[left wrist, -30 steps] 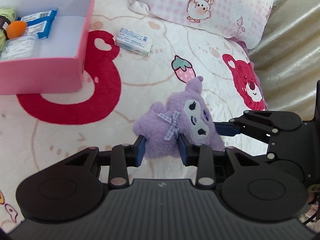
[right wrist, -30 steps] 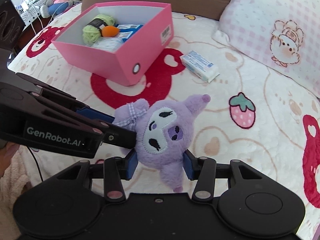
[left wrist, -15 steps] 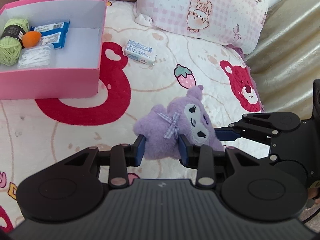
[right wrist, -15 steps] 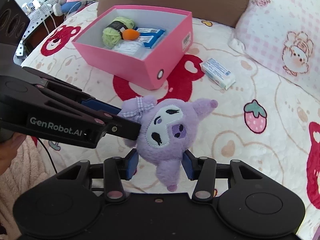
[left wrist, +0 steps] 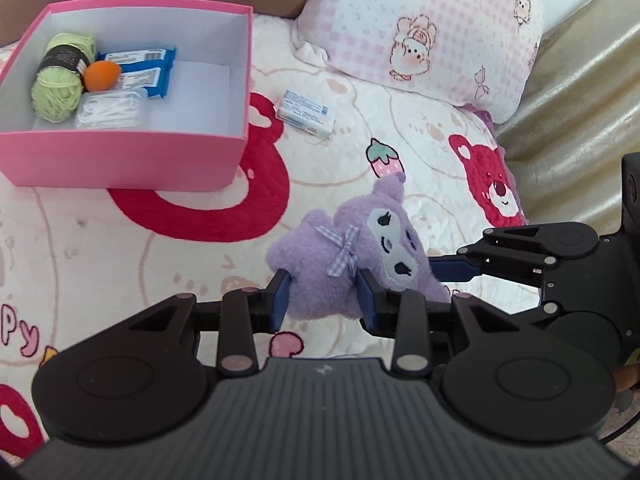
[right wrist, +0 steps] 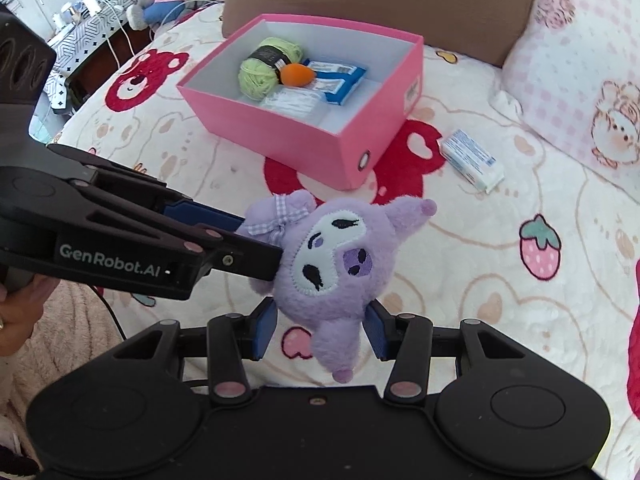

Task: Organize objects
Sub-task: 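Carry the purple plush toy with the left tool over the pink box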

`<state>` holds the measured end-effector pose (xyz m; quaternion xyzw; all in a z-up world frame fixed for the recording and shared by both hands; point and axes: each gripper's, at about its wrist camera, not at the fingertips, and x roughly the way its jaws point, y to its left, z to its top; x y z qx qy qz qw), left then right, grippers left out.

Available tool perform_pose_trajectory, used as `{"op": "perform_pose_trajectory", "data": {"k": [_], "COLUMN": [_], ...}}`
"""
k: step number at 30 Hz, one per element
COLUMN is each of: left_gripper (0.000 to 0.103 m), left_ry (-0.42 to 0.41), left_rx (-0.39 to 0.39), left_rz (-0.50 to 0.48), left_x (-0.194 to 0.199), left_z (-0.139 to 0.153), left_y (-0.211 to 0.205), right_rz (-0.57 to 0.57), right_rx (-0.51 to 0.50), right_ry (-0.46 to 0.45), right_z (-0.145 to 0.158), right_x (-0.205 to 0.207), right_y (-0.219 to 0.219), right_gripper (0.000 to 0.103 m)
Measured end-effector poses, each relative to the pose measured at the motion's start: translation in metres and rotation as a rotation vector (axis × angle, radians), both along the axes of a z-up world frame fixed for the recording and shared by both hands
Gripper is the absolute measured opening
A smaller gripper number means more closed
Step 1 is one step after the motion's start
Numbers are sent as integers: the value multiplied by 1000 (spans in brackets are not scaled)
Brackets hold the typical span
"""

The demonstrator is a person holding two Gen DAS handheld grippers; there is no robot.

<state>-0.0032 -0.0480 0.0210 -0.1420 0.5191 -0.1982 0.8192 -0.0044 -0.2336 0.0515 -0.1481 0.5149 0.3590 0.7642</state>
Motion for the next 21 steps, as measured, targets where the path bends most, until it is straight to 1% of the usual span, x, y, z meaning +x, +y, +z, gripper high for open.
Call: {"op": "perform_pose_trajectory", "data": {"k": [10, 18, 21], "left_gripper": [34, 36, 36], "left_ry": [-44, -62, -90], "left_rx": [-7, -40, -31], "left_rz": [40, 50, 57], "left_x": [-11, -13, -14], "left_z": [16, 29, 37], "left_y": [30, 48, 54], "right_rz": [56, 75, 94], "right_rx": [13, 14, 14], "right_ry": [-49, -97, -117], "right_z": [18, 35, 44], "right_x": [-7, -10, -10], "right_y": [26, 43, 50], "right_gripper": [52, 52, 52]}}
